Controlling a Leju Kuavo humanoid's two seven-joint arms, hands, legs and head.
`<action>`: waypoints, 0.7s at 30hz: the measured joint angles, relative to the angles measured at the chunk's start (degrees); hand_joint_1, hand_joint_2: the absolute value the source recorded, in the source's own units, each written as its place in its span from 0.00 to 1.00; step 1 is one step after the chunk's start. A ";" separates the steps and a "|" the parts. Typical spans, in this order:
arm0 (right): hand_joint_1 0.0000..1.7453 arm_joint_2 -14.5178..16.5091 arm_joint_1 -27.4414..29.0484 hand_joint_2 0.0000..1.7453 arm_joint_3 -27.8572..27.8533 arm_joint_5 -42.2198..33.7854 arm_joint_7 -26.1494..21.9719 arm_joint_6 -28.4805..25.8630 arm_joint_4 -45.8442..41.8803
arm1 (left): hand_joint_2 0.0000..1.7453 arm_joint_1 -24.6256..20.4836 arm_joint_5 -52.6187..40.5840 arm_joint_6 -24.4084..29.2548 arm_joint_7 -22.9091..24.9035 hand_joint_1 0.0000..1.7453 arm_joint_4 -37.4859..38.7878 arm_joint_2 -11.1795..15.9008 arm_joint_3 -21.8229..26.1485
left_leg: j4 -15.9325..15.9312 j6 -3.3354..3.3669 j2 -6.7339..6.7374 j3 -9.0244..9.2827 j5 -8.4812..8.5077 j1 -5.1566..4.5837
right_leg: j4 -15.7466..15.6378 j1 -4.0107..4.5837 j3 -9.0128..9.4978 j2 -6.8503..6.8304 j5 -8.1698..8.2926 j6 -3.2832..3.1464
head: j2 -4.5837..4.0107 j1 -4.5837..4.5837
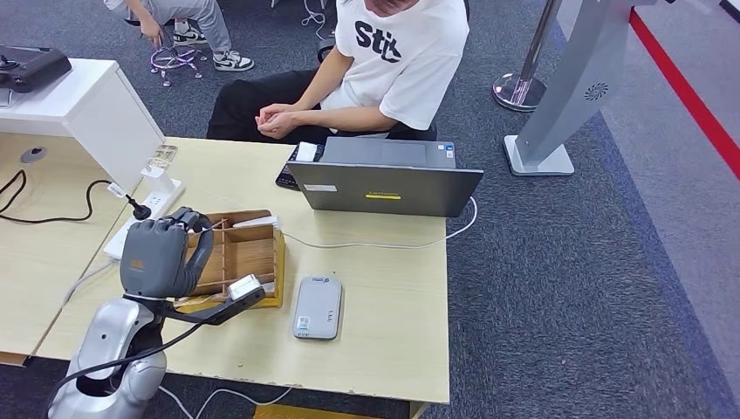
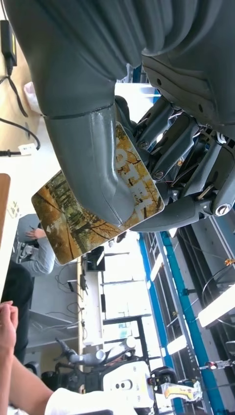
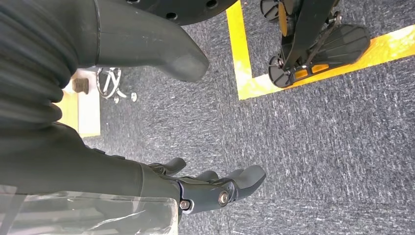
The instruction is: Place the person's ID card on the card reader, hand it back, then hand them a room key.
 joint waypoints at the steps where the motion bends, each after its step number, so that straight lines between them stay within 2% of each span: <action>1: 0.00 0.00 0.00 1.00 -0.05 0.10 0.01 0.00 0.00 | 1.00 -0.03 0.07 0.05 0.00 1.00 -0.15 0.03 0.10 | 0.00 0.00 0.00 0.00 0.00 0.00 | 0.00 0.00 0.00 0.00 0.00 0.00 | 0.00 0.00; 21: 0.00 0.00 -0.01 1.00 -0.32 1.61 0.48 0.04 0.00 | 1.00 -0.06 1.20 0.49 -0.17 1.00 -0.32 0.20 3.36 | 0.00 0.00 0.00 -0.01 0.00 0.00 | 0.00 0.00 0.00 0.00 0.00 0.00 | 0.00 0.00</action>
